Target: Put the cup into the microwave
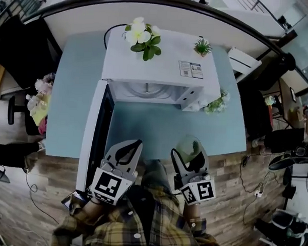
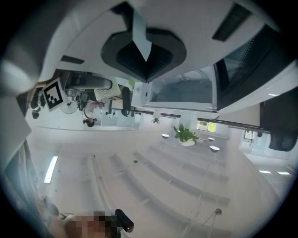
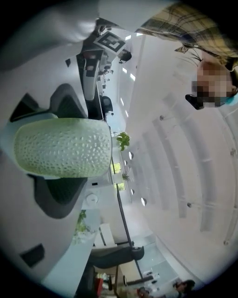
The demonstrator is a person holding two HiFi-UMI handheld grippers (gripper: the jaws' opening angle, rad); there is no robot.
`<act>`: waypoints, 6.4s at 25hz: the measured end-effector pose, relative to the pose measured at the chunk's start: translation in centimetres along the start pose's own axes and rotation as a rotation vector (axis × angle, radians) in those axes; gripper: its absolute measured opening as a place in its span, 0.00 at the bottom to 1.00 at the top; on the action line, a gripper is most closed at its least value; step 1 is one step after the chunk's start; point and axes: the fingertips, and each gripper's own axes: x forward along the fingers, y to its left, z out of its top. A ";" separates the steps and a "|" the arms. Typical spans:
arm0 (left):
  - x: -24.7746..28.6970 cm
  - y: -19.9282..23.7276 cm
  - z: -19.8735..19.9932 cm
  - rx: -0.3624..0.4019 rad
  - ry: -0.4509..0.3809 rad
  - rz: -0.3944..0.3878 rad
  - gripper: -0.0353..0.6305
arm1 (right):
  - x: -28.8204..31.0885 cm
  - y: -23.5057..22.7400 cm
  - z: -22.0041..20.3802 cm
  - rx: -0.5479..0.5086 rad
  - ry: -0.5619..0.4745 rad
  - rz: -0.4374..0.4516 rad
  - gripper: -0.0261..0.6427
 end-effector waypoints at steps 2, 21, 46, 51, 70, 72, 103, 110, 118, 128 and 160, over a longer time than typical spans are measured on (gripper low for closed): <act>0.4 1.3 0.5 -0.015 -0.017 0.079 0.04 | 2.4 -0.3 0.7 -0.016 0.005 0.079 0.59; 1.3 3.8 4.4 -0.071 -0.122 0.554 0.04 | 10.9 -0.6 4.0 -0.077 0.036 0.588 0.59; 2.5 3.8 3.4 -0.127 -0.112 0.612 0.04 | 12.0 0.2 3.3 -0.102 0.072 0.692 0.59; 2.8 4.0 3.3 -0.129 -0.102 0.576 0.04 | 12.5 0.0 2.7 -0.131 0.084 0.662 0.59; 2.8 3.9 1.6 -0.152 -0.073 0.543 0.04 | 15.0 2.6 -0.8 -0.134 0.101 0.697 0.59; 2.7 3.9 1.2 -0.154 -0.071 0.542 0.04 | 15.4 3.0 -1.1 -0.157 0.094 0.705 0.59; 4.0 3.7 -1.7 -0.155 -0.056 0.416 0.04 | 23.5 3.4 -7.1 -0.190 0.057 0.486 0.59; 4.1 5.1 -2.0 -0.148 -0.067 0.368 0.04 | 24.9 3.2 -8.0 -0.197 0.059 0.402 0.59; 4.7 5.9 -2.4 -0.146 -0.066 0.328 0.04 | 26.2 2.5 -8.2 -0.202 0.052 0.356 0.59; 3.6 5.8 -3.4 -0.142 -0.045 0.333 0.04 | 27.1 2.0 -8.4 -0.179 0.039 0.320 0.59; 2.4 5.5 -4.4 -0.130 -0.032 0.284 0.04 | 26.8 -0.4 -10.6 -0.188 0.149 0.124 0.45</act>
